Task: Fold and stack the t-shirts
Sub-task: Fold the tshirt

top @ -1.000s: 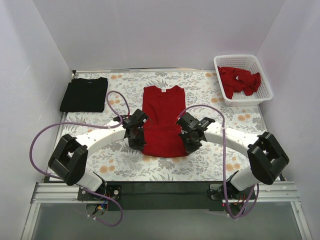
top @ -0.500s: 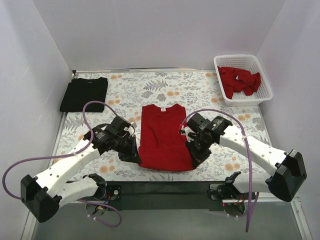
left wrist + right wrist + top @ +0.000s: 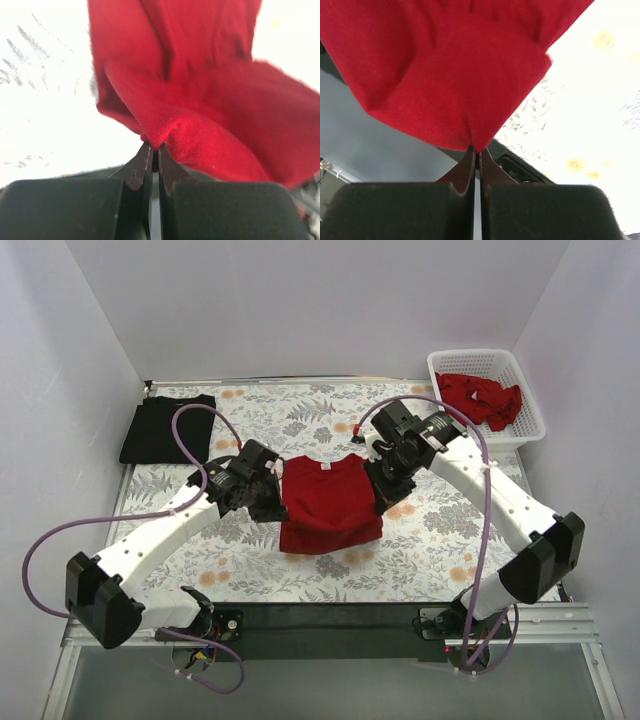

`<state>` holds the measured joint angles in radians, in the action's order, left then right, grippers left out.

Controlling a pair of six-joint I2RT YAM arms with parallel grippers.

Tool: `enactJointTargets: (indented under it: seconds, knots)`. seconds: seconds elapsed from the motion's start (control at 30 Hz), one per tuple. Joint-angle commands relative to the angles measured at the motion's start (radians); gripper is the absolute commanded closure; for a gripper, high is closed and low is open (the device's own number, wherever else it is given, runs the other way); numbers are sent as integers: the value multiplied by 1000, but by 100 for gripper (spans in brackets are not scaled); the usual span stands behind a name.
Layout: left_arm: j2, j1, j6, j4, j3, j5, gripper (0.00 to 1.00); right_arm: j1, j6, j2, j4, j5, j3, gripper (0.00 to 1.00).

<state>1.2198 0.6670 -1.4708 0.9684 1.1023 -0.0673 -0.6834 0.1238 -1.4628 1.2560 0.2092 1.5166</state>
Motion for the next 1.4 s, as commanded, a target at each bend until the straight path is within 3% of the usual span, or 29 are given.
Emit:
enactJointTargets:
  seconds: [0.0, 0.23, 0.87, 1.13, 1.2, 1.33, 1.37]
  knots:
    - [46, -35, -5, -115, 31, 136, 100, 44, -78, -68, 19, -4, 89, 99]
    - [122, -99, -6, -264, 22, 247, 100, 117, -104, -195, -24, 7, 183, 99]
    - [421, -230, 102, -533, 56, 146, 100, 266, -112, -505, -224, 110, 260, 98]
    - [532, -234, 115, -626, 51, 146, 100, 292, -99, -591, -312, 99, 241, 90]
    - [546, -236, 112, -634, 47, 165, 100, 300, -89, -597, -342, 98, 217, 83]
    - [540, -234, 136, -649, 47, 198, 63, 301, -66, -559, -380, 56, 208, 69]
    - [515, -236, 142, -648, 53, 207, 40, 301, -53, -541, -395, 42, 206, 65]
